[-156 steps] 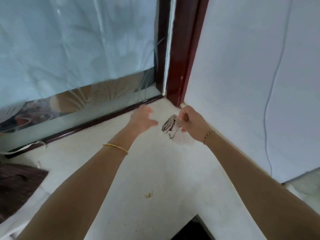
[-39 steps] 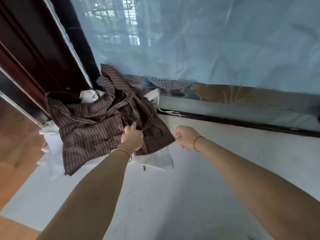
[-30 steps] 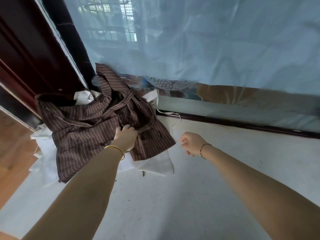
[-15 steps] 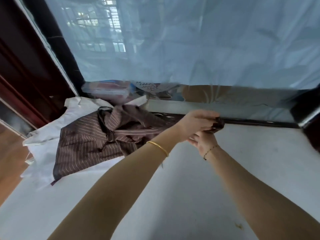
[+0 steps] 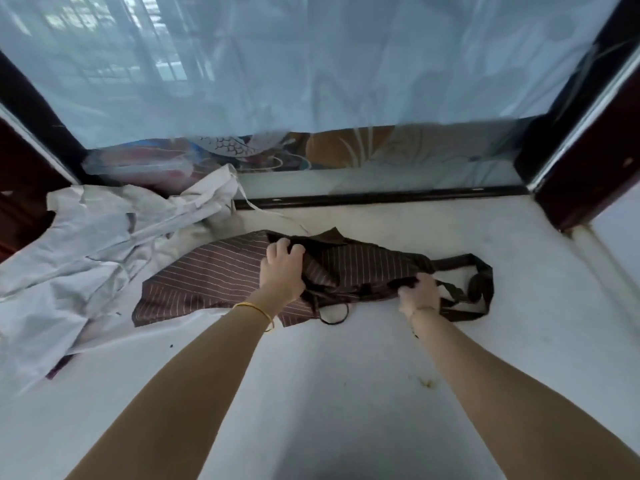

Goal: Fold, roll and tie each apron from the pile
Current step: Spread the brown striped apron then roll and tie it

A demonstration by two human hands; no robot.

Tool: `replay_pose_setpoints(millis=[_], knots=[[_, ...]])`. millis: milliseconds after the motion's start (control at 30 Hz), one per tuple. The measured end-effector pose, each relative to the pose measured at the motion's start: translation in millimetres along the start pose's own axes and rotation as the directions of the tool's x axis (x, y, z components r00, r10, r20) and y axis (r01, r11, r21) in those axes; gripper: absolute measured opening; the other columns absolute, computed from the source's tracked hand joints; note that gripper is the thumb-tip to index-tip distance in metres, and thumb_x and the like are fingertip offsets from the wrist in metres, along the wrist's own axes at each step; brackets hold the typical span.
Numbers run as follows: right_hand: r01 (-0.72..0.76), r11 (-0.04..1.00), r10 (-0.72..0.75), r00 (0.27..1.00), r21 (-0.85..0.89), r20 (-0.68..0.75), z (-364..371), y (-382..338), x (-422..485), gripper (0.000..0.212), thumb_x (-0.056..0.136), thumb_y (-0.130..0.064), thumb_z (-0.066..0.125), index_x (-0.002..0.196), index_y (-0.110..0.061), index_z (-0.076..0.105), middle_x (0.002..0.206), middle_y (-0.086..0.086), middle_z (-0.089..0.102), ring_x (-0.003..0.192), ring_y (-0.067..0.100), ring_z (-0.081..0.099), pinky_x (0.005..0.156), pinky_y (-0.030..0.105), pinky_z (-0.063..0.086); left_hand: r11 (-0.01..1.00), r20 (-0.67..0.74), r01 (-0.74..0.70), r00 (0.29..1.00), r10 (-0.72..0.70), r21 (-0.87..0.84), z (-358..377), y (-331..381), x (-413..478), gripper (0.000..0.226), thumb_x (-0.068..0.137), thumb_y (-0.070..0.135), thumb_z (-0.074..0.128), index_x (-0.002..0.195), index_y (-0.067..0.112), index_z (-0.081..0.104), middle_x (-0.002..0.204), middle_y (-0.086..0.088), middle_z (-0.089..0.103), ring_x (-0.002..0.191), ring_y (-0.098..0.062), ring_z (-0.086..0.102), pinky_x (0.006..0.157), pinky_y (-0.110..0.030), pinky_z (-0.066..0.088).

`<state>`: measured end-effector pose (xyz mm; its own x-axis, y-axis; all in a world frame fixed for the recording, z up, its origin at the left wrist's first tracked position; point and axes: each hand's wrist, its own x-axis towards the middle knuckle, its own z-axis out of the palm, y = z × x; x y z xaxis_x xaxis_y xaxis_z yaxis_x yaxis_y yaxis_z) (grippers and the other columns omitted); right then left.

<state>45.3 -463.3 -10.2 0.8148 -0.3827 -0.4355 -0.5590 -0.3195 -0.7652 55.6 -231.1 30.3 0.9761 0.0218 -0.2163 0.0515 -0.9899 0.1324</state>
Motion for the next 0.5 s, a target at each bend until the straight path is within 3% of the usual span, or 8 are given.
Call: replay_pose_setpoints(millis=[67,133,233,300,400,433,500], knots=[[0.147,0.980,-0.132,0.984,-0.131,0.118,15,-2,-7,0.057,0.086,0.000,0.053,0.141,-0.008,0.037,0.140,0.014,0.039,0.117,0.030,0.050,0.098,0.037,0.045,0.971,-0.008,-0.067,0.997,0.071,0.232,7,-9,1,0.080,0.082,0.029,0.069,0.146,0.023,0.021,0.155,-0.014,0.005,0.143,-0.035,0.005,0.114,-0.048,0.019],[0.297,0.924,-0.258,0.949,-0.242,0.181,25,-17,-18,0.059,0.088,0.002,0.052,0.142,-0.012,0.034,0.143,0.011,0.032,0.108,0.025,0.053,0.086,0.024,0.043,0.913,-0.028,-0.092,0.993,0.112,0.398,8,-16,4,0.082,0.084,0.028,0.067,0.148,0.024,0.015,0.157,-0.014,-0.004,0.144,-0.036,-0.002,0.115,-0.049,0.014],[0.410,0.865,-0.346,0.905,-0.289,0.249,35,-26,-22,0.069,0.088,0.004,0.051,0.146,-0.021,0.025,0.138,0.011,0.031,0.085,0.017,0.052,0.079,0.026,0.046,0.846,-0.037,-0.053,0.996,0.086,0.531,-3,-28,9,0.066,0.086,0.016,0.062,0.142,0.022,0.028,0.157,-0.016,-0.004,0.144,-0.037,-0.002,0.116,-0.049,0.016],[0.408,0.855,-0.322,0.901,-0.321,0.289,41,-30,-21,0.075,0.090,0.000,0.052,0.149,-0.026,0.015,0.130,0.013,0.037,0.079,0.018,0.052,0.078,0.030,0.049,0.839,-0.046,-0.007,0.998,0.038,0.544,-9,-35,11,0.047,0.089,0.017,0.058,0.132,0.021,0.041,0.155,-0.018,0.008,0.143,-0.039,0.008,0.113,-0.048,0.020],[0.379,0.841,-0.258,0.908,-0.386,0.329,42,-31,-18,0.075,0.092,-0.007,0.053,0.150,-0.028,0.011,0.131,0.016,0.036,0.078,0.021,0.054,0.074,0.031,0.050,0.894,-0.030,-0.010,0.999,0.026,0.449,-13,-37,16,0.022,0.090,0.015,0.054,0.111,0.021,0.052,0.128,-0.008,0.052,0.121,-0.029,0.045,0.101,-0.041,0.034],[0.354,0.847,-0.235,0.918,-0.396,0.318,40,-32,-17,0.071,0.092,-0.008,0.052,0.150,-0.026,0.014,0.133,0.016,0.034,0.080,0.024,0.056,0.073,0.032,0.050,0.948,-0.030,-0.029,0.999,0.040,0.318,-16,-34,18,0.014,0.090,0.015,0.053,0.103,0.021,0.052,0.114,-0.005,0.060,0.109,-0.027,0.054,0.094,-0.039,0.039],[0.283,0.884,-0.205,0.950,-0.371,0.234,34,-33,-14,0.060,0.093,-0.009,0.049,0.146,-0.020,0.023,0.136,0.015,0.031,0.091,0.030,0.059,0.076,0.034,0.050,0.990,0.086,-0.074,0.993,0.085,-0.123,-21,-20,18,0.006,0.090,0.013,0.056,0.095,0.017,0.055,0.102,-0.006,0.065,0.098,-0.027,0.061,0.084,-0.034,0.046]])
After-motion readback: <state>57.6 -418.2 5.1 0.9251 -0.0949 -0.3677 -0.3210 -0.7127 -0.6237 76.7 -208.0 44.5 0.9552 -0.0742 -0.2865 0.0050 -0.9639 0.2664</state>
